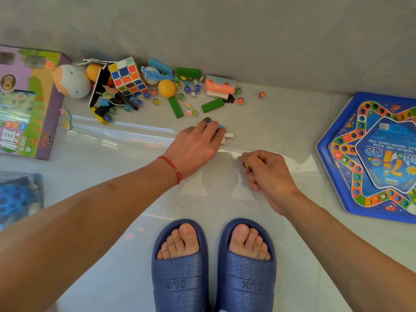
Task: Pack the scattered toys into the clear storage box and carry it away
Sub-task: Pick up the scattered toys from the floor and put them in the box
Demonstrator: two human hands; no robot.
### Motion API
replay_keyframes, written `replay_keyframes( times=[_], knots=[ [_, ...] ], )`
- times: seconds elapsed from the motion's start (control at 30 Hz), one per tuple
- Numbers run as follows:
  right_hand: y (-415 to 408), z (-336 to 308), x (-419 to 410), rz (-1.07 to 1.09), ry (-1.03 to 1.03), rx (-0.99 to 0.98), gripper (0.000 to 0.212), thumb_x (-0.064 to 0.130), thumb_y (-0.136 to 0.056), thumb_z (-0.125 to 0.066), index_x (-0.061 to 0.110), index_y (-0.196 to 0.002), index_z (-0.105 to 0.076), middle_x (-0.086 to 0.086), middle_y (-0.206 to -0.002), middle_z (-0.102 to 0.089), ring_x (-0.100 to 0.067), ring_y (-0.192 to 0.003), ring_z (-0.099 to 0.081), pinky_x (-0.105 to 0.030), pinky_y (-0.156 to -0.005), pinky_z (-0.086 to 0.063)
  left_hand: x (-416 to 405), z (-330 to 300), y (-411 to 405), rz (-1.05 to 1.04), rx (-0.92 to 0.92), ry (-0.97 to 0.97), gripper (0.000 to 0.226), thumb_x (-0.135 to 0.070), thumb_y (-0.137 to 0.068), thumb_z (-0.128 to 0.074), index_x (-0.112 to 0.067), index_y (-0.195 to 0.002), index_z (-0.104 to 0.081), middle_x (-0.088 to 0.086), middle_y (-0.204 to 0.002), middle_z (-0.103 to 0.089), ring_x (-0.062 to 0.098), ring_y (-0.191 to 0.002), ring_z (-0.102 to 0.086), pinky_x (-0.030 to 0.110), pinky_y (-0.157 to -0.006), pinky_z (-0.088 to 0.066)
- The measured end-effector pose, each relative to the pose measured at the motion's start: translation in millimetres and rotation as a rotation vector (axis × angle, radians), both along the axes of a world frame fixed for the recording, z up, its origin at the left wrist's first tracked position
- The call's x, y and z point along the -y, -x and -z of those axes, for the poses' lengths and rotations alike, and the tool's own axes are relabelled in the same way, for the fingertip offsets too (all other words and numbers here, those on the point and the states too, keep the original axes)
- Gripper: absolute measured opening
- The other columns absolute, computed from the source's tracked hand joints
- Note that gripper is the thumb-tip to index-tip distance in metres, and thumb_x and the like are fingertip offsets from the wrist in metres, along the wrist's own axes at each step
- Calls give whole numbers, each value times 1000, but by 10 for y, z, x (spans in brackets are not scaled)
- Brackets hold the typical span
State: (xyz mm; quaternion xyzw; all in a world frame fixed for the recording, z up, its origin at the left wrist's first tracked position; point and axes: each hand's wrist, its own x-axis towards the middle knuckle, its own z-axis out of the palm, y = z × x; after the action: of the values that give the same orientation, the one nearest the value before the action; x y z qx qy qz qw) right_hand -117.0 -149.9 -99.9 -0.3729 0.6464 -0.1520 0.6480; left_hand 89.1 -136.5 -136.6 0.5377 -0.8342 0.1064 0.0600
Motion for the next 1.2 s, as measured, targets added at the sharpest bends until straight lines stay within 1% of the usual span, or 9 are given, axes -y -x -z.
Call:
replay_keyframes(
  times=[0.17, 0.37, 0.47, 0.57, 0.63, 0.73, 0.87, 1.0, 1.2],
  knots=[
    [36, -142, 96, 139, -314, 382, 13, 16, -95, -62, 4, -97, -68, -8, -77, -58, -14, -56, -44, -24, -46, -39, 40, -57, 28, -84, -61, -45, 16, -12, -92, -62, -7, -106, -68, 10, -94, -63, 27, -72, -58, 34, -48, -44],
    [8, -144, 93, 207, -370, 466, 12, 12, -93, -59, 4, -99, -67, -10, -84, -57, -15, -63, -50, -24, -52, -49, -5, -101, 83, -237, -259, -121, 17, -17, -93, -61, -9, -106, -69, 10, -95, -64, 31, -75, -60, 38, -51, -51],
    [59, -163, 78, 233, -401, 568, 10, 8, -90, -55, 6, -93, -64, -10, -83, -56, -16, -67, -51, -25, -55, -52, -98, -366, 187, -632, -759, -287, 23, -23, -97, -54, -14, -109, -72, 5, -97, -68, 23, -82, -61, 33, -67, -50],
    [96, -278, 48, 208, -457, 619, 11, 10, -78, -54, 6, -86, -61, -12, -84, -54, -20, -68, -52, -25, -52, -50, -353, -691, 309, -1049, -1734, -577, 25, -18, -100, -56, -6, -117, -69, 7, -89, -67, 16, -70, -58, 25, -56, -47],
    [69, -480, 25, 100, -487, 583, 12, 12, -80, -53, 6, -87, -61, -13, -85, -57, -21, -67, -53, -25, -51, -49, -597, -940, 298, -1117, -2191, -695, 30, -18, -100, -55, 2, -121, -64, 10, -87, -63, 17, -66, -58, 24, -53, -48],
    [-79, -969, -6, -194, -447, 440, 16, 8, -92, -52, 4, -100, -65, -13, -84, -61, -20, -67, -56, -26, -54, -51, -1020, -1385, 173, -1019, -2524, -742, 37, -21, -99, -53, 1, -129, -59, 7, -91, -64, 17, -70, -61, 23, -57, -53],
    [-570, -1901, -163, -555, -376, 284, 22, 3, -97, -55, 1, -118, -61, -14, -89, -64, -21, -67, -61, -29, -58, -56, -1644, -2081, -77, -938, -2695, -620, 35, -20, -97, -53, -5, -127, -63, 6, -92, -66, 18, -71, -61, 23, -60, -55],
    [-1422, -2746, -678, -821, -273, 286, 24, -5, -95, -57, 3, -117, -62, -17, -101, -67, -24, -82, -68, -34, -73, -60, -2481, -2666, -538, -955, -2776, -292, 33, -17, -90, -57, -5, -120, -65, 7, -90, -66, 19, -72, -62, 24, -61, -57],
    [-2810, -3329, -1896, -875, -291, 328, 18, 1, -97, -55, 2, -114, -62, -16, -107, -57, -25, -97, -64, -34, -82, -61, -3749, -3061, -1356, -1251, -2718, 300, 23, -6, -97, -49, 5, -113, -59, 18, -92, -66, 31, -91, -65, 33, -73, -62]
  ],
)
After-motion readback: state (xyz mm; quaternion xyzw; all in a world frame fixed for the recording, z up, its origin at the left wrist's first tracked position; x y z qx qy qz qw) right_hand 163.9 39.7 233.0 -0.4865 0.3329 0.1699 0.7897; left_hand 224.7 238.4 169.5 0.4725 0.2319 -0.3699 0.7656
